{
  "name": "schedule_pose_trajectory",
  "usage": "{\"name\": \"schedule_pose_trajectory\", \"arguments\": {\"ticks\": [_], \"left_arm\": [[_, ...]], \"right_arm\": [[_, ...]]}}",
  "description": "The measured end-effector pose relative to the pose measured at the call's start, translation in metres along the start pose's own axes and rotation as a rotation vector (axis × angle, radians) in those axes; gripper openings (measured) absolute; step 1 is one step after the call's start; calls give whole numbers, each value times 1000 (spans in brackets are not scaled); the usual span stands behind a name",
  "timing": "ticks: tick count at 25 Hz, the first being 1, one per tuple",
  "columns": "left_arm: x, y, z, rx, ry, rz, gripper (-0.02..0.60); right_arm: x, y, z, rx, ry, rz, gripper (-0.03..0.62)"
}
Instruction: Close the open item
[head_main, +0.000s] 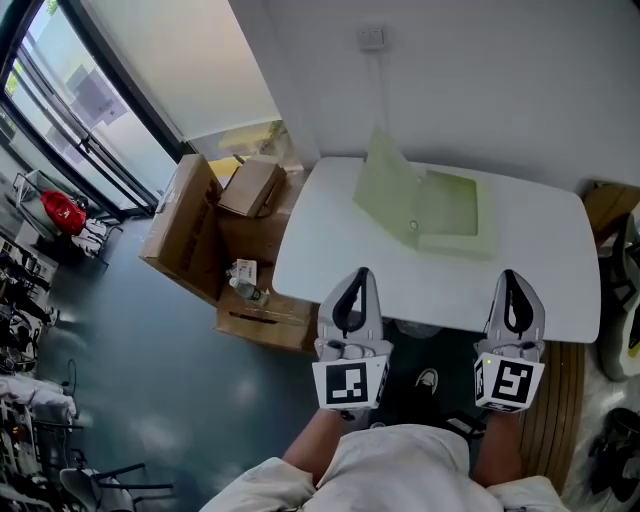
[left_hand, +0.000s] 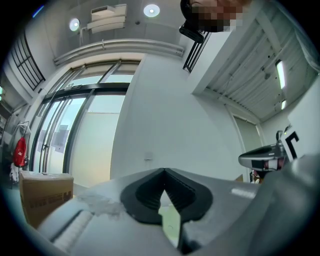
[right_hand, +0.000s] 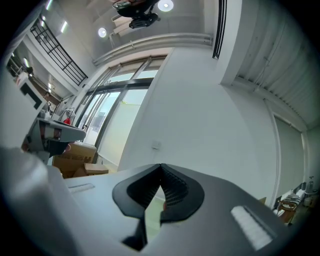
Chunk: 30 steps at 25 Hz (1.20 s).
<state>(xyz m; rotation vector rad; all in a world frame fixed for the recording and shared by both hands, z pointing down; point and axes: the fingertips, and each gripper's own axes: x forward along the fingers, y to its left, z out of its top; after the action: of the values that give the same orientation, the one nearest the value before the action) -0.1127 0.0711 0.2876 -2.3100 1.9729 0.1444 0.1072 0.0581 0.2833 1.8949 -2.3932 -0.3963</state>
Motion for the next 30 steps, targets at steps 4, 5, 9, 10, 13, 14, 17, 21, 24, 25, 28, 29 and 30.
{"name": "schedule_pose_trajectory", "arguments": {"ticks": [4, 5, 9, 10, 13, 14, 17, 21, 24, 25, 28, 29, 30], "left_arm": [[32, -11, 0, 6, 7, 12, 2], [39, -15, 0, 11, 10, 16, 2], [68, -30, 0, 54, 16, 20, 2], [75, -35, 1, 59, 14, 20, 2], [98, -48, 5, 55, 11, 21, 2], [105, -52, 5, 59, 8, 21, 2], [126, -60, 1, 53, 10, 23, 2], [149, -71, -8, 59, 13, 21, 2], [163, -81, -11, 41, 20, 31, 2], [165, -83, -12, 41, 19, 33, 2], [171, -86, -16, 42, 25, 40, 2], [173, -85, -17, 40, 29, 42, 2], [174, -84, -18, 38, 30, 44, 2]], "right_arm": [[28, -23, -6, 7, -7, 13, 2], [35, -30, -6, 10, -11, 15, 2], [58, -55, -12, 40, -22, 15, 2], [63, -62, -13, 46, -26, 15, 2], [77, -83, -16, 52, -36, 12, 2], [82, -90, -19, 55, -35, 10, 2], [96, -108, -32, 73, -23, -1, 2], [112, -128, -45, 78, -13, -9, 2], [121, -143, -50, 87, -15, -9, 2], [123, -146, -51, 86, -14, -9, 2], [131, -152, -53, 86, -14, -9, 2], [133, -152, -54, 89, -14, -8, 2], [135, -152, -54, 88, -14, -5, 2]]}}
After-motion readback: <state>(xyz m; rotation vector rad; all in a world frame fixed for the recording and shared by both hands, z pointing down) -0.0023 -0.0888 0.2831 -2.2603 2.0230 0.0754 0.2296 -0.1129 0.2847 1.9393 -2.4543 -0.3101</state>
